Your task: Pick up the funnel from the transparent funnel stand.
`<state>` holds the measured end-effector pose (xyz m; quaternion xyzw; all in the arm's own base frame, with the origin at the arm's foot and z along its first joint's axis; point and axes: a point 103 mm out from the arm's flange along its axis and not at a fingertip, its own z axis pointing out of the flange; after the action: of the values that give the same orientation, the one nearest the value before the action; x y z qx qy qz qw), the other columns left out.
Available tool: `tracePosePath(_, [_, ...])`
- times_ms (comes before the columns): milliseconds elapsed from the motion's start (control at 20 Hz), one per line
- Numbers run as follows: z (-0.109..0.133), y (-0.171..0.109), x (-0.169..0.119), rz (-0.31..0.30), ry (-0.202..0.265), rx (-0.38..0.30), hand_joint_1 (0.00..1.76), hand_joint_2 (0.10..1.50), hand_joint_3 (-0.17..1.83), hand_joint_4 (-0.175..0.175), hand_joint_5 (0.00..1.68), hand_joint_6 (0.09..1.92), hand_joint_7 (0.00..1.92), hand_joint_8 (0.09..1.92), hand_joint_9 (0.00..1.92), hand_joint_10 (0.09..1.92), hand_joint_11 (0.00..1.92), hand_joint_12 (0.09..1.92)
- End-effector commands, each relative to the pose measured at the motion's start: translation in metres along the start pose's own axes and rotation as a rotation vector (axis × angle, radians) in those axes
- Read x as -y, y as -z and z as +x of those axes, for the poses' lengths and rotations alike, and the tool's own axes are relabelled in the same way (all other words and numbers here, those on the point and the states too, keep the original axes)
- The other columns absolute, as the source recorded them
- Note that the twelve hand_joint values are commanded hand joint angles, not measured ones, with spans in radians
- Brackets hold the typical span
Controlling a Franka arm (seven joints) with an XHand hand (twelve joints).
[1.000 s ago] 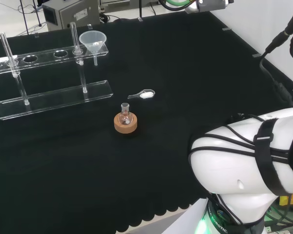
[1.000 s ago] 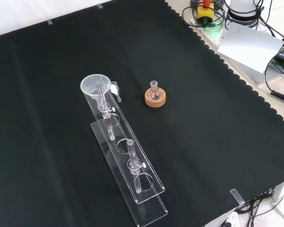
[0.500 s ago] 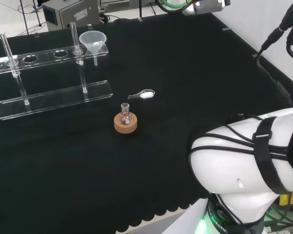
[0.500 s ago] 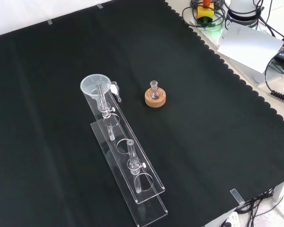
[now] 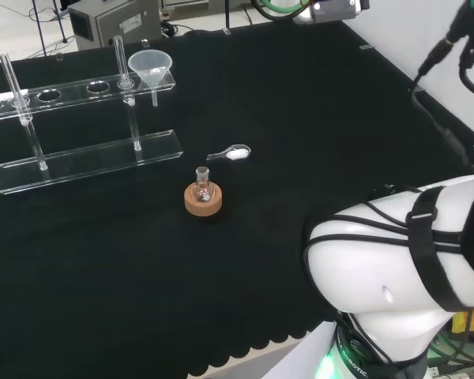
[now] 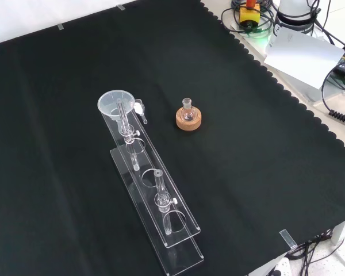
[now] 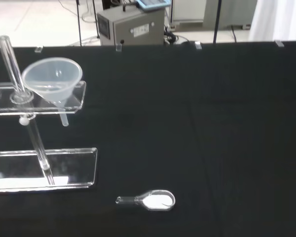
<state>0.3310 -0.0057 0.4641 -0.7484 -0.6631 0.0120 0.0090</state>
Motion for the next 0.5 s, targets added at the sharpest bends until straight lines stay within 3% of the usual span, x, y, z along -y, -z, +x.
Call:
tracePosePath(50, [-0.004, -0.027, -0.043, 0.044, -0.026, -0.008, 0.0, 1.18, 0.41, 0.015, 0.24, 0.09, 0.01, 0.5, 0.2, 0.62, 0.06, 1.35])
tracePosePath(500, [-0.004, -0.057, -0.12, 0.083, 0.01, -0.044, 0.0, 1.18, 0.4, 0.009, 0.24, 0.09, 0.02, 0.5, 0.2, 0.62, 0.06, 1.36])
